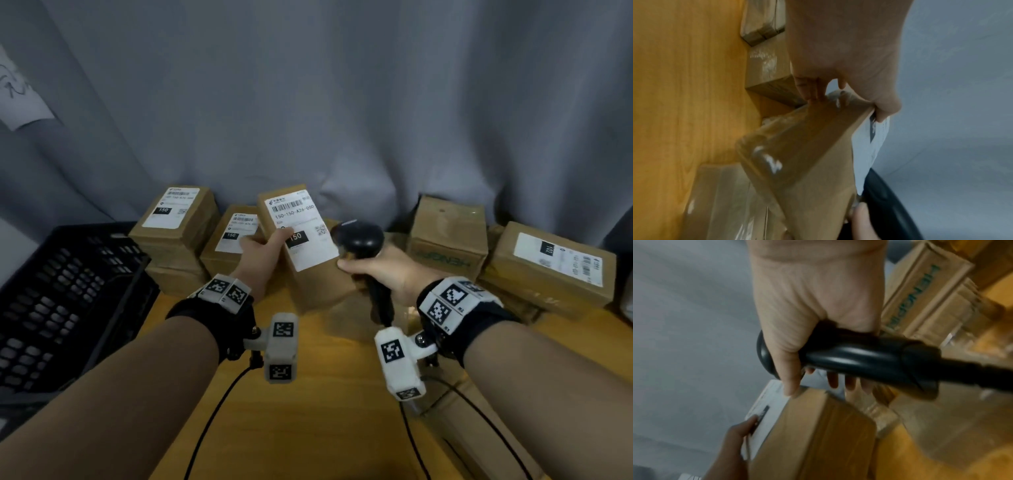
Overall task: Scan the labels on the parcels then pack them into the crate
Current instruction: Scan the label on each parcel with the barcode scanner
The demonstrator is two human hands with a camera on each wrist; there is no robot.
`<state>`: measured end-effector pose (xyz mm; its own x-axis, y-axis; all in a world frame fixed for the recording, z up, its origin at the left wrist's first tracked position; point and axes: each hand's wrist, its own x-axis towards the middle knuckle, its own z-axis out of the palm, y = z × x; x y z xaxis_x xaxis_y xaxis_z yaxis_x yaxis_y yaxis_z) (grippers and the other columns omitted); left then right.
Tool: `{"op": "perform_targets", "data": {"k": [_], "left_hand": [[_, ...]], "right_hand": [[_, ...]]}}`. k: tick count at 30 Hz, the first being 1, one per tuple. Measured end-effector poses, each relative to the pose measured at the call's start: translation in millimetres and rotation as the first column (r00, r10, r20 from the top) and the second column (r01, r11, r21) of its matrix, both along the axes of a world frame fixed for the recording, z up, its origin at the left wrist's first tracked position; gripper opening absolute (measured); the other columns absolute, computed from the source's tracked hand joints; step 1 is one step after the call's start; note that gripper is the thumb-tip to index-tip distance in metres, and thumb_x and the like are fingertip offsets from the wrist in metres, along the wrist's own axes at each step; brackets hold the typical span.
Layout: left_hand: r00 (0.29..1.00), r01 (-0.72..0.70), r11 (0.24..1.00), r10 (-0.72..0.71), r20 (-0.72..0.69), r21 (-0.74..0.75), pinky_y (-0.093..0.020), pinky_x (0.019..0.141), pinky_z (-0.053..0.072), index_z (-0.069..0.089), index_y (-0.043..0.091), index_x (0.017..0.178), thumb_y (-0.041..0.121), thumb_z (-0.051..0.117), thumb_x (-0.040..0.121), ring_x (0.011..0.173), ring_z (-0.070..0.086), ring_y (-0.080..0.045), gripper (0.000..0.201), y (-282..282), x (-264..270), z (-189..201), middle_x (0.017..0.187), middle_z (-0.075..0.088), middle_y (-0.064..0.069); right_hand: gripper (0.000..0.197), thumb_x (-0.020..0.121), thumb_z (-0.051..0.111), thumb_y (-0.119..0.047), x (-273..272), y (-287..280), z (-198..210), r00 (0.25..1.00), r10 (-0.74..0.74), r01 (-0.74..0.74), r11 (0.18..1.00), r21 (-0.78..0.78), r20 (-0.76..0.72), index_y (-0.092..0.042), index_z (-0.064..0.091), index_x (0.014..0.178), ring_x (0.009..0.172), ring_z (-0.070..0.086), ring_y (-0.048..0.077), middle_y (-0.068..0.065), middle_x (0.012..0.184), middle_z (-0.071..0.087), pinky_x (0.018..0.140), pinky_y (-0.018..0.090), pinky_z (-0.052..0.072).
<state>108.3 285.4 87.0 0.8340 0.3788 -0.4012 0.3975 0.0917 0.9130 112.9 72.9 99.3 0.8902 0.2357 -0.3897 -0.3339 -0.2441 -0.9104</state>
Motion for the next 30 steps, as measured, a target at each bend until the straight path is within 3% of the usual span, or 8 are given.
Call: {"op": "perform_targets", "data": {"k": [2, 4, 7, 10, 12, 17, 22, 30], "left_hand": [[0.998, -0.055, 0.998, 0.055, -0.022, 0.024, -0.029, 0.071, 0.054, 0.040, 0.010, 0.116, 0.036, 0.069, 0.085, 0.088, 0.064, -0.017, 0.049, 21.5, -4.0, 4.7, 0.107, 0.063, -0.005], [0.996, -0.047, 0.995, 0.053, -0.065, 0.083, -0.033, 0.081, 0.052, 0.040, 0.010, 0.128, 0.045, 0.066, 0.085, 0.098, 0.061, -0.021, 0.061, 47.4, -7.4, 9.2, 0.119, 0.060, -0.007], [0.991, 0.042, 0.991, -0.026, -0.128, 0.128, -0.043, 0.096, 0.045, 0.030, 0.019, 0.146, 0.054, 0.059, 0.086, 0.115, 0.053, -0.026, 0.075, 83.8, -8.9, 19.0, 0.136, 0.051, -0.005], [0.958, 0.248, 0.948, -0.211, -0.193, 0.200, -0.034, 0.082, 0.045, 0.032, 0.033, 0.146, 0.049, 0.052, 0.092, 0.110, 0.050, -0.020, 0.060, 111.0, -8.1, 33.0, 0.136, 0.050, 0.001], [0.942, 0.319, 0.915, -0.278, -0.187, 0.247, -0.031, 0.072, 0.046, 0.035, 0.036, 0.142, 0.043, 0.055, 0.093, 0.099, 0.055, -0.016, 0.054, 128.1, -4.2, 39.3, 0.121, 0.055, 0.006], [0.944, 0.329, 0.750, -0.265, -0.196, 0.573, -0.037, 0.096, 0.048, 0.038, 0.015, 0.140, 0.038, 0.061, 0.091, 0.113, 0.054, -0.022, 0.059, 166.5, 20.3, 35.1, 0.131, 0.053, -0.004], [0.919, 0.381, 0.535, -0.304, -0.249, 0.754, -0.027, 0.087, 0.044, 0.051, 0.010, 0.130, 0.027, 0.064, 0.088, 0.113, 0.055, -0.023, 0.047, 180.3, 34.3, 15.5, 0.128, 0.055, -0.010], [0.931, 0.361, 0.512, -0.250, -0.267, 0.780, -0.042, 0.101, 0.046, 0.052, 0.014, 0.129, 0.029, 0.060, 0.090, 0.117, 0.051, -0.029, 0.043, 173.9, 38.5, 14.2, 0.134, 0.045, -0.012]], "right_hand": [[0.024, 0.073, 0.082, -0.014, -3.3, 25.0, -6.2, 0.987, 0.058, -0.045, 0.995, 0.092, -0.149, -0.012, 0.067, 0.092, 0.071, 0.065, 0.022, 0.007, 0.077, 0.067, 0.064, 0.036, 0.056], [0.030, 0.075, 0.080, -0.011, -2.6, 53.0, -6.9, 0.977, 0.089, -0.059, 0.986, 0.156, -0.193, -0.008, 0.066, 0.101, 0.074, 0.065, 0.023, 0.009, 0.082, 0.066, 0.062, 0.036, 0.058], [0.024, 0.076, 0.079, -0.011, 6.0, 100.4, -4.0, 0.988, 0.042, -0.014, 0.983, 0.182, -0.152, -0.010, 0.066, 0.096, 0.083, 0.066, 0.027, 0.009, 0.086, 0.067, 0.080, 0.042, 0.058], [0.020, 0.078, 0.076, -0.009, 21.1, 145.0, -0.3, 0.989, -0.016, 0.047, 0.976, 0.212, -0.144, -0.011, 0.067, 0.096, 0.094, 0.067, 0.033, 0.015, 0.096, 0.069, 0.092, 0.051, 0.053], [0.021, 0.077, 0.076, -0.011, 33.1, 169.5, 0.3, 0.989, -0.040, 0.069, 0.975, 0.213, -0.140, -0.010, 0.068, 0.097, 0.099, 0.066, 0.034, 0.015, 0.101, 0.070, 0.095, 0.052, 0.051], [0.014, 0.083, 0.071, -0.007, 53.7, 212.4, -4.9, 0.990, -0.059, 0.089, 0.968, 0.235, -0.130, -0.011, 0.065, 0.094, 0.083, 0.066, 0.026, 0.009, 0.087, 0.068, 0.084, 0.041, 0.057], [0.011, 0.084, 0.069, -0.004, 55.4, 228.7, -16.3, 0.992, -0.038, 0.063, 0.975, 0.211, -0.119, -0.009, 0.065, 0.093, 0.083, 0.062, 0.024, 0.013, 0.085, 0.064, 0.080, 0.036, 0.054], [0.019, 0.084, 0.070, -0.005, 58.1, 208.9, -14.0, 0.996, -0.023, 0.037, 0.985, 0.169, -0.087, -0.009, 0.065, 0.102, 0.095, 0.069, 0.026, 0.014, 0.101, 0.071, 0.087, 0.038, 0.056]]}}
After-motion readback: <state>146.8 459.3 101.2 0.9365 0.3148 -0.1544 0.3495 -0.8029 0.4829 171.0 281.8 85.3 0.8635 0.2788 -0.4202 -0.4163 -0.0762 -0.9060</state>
